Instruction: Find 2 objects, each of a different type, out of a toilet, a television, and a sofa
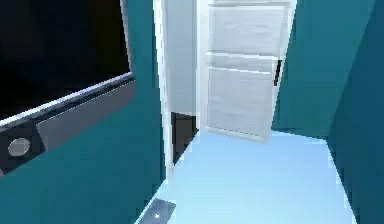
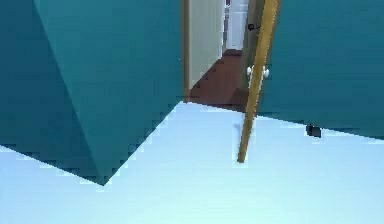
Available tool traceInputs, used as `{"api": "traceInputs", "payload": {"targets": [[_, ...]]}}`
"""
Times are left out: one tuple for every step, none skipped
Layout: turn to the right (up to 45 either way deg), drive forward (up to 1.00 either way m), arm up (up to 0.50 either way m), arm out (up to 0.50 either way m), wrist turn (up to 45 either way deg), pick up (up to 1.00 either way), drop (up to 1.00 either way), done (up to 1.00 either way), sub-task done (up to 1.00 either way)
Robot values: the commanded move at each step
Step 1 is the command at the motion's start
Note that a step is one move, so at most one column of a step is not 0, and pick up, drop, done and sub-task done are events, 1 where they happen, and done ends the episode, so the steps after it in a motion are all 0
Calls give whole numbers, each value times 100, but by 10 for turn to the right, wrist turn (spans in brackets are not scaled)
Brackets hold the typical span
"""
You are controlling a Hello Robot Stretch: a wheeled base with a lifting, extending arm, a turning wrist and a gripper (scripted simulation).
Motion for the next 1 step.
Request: {"api": "traceInputs", "payload": {"targets": [[450, 0, 0, 0, 0, 0, 0, 0, 0]]}}
